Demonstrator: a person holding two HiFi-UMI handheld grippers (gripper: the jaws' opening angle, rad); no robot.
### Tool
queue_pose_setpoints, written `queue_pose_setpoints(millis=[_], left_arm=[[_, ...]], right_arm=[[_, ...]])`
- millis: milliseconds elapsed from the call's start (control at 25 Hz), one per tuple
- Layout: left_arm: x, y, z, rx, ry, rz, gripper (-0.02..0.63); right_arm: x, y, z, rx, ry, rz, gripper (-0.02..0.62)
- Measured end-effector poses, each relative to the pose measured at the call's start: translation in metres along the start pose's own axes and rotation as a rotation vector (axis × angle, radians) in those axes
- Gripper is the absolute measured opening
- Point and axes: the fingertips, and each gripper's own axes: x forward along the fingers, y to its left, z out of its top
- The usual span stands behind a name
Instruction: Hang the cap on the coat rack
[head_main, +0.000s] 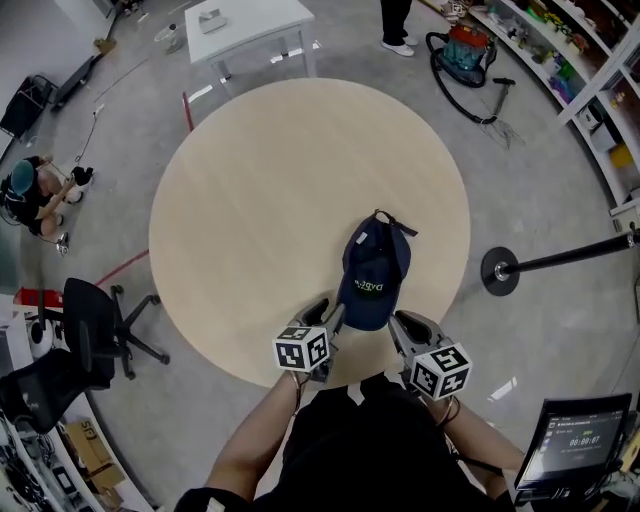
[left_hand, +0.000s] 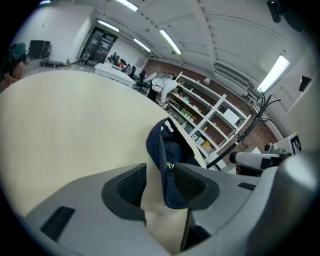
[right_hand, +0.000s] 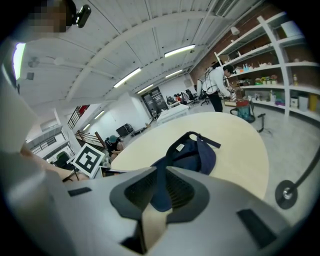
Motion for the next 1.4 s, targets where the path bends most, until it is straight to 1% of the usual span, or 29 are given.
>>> queue_pose_setpoints(millis=[120, 200, 360, 400, 440, 480, 600, 680, 840, 920, 1120, 1280, 1400], left_arm=[[0.015, -0.005, -0.005, -0.012, 0.032, -0.016, 0.163], [0.022, -0.010, -0.009, -0.002, 0.050, -0.029, 0.163], [0.027, -0.015, -0.013, 0.078, 0.074, -0.024, 0.162], [0.026, -0.015, -0.012, 0.088, 0.072, -0.015, 0.146], [0.026, -0.015, -0.012, 0.089, 0.067, -0.005, 0.084], [0.025, -0.014, -0.011, 0.083, 0.061, 0.004, 0.041], [0.019, -0.011, -0.010, 0.077, 0.033, 0.044, 0.029], [0.013, -0.011, -0.004, 0.119, -0.002, 0.083, 0.025], [0.001, -0.020, 0.016, 0.270, -0.082, 0.146, 0.025], [-0.004, -0.024, 0.026, 0.319, -0.119, 0.166, 0.025], [-0.019, -0.036, 0.040, 0.371, -0.174, 0.161, 0.025], [-0.032, -0.053, 0.053, 0.463, -0.229, 0.158, 0.025], [-0.042, -0.072, 0.064, 0.534, -0.274, 0.144, 0.025]], right_arm=[[0.000, -0.004, 0.000, 0.000, 0.015, -0.007, 0.038], [-0.001, -0.005, -0.002, 0.002, 0.024, -0.014, 0.038], [0.001, -0.002, -0.007, 0.015, 0.023, -0.025, 0.038], [0.002, -0.001, -0.006, 0.020, 0.019, -0.024, 0.038], [0.003, 0.001, -0.005, 0.026, 0.013, -0.022, 0.038], [0.003, 0.003, -0.004, 0.030, 0.007, -0.018, 0.038], [0.002, 0.008, -0.001, 0.038, -0.011, -0.009, 0.038], [0.000, 0.010, 0.000, 0.046, -0.019, -0.007, 0.038], [-0.006, 0.010, 0.003, 0.073, -0.034, -0.007, 0.038], [-0.007, 0.011, 0.009, 0.079, -0.048, 0.001, 0.038], [-0.013, 0.022, 0.029, 0.069, -0.099, 0.005, 0.038], [-0.019, 0.030, 0.050, 0.105, -0.148, 0.021, 0.038], [-0.024, 0.036, 0.069, 0.106, -0.182, 0.022, 0.038]])
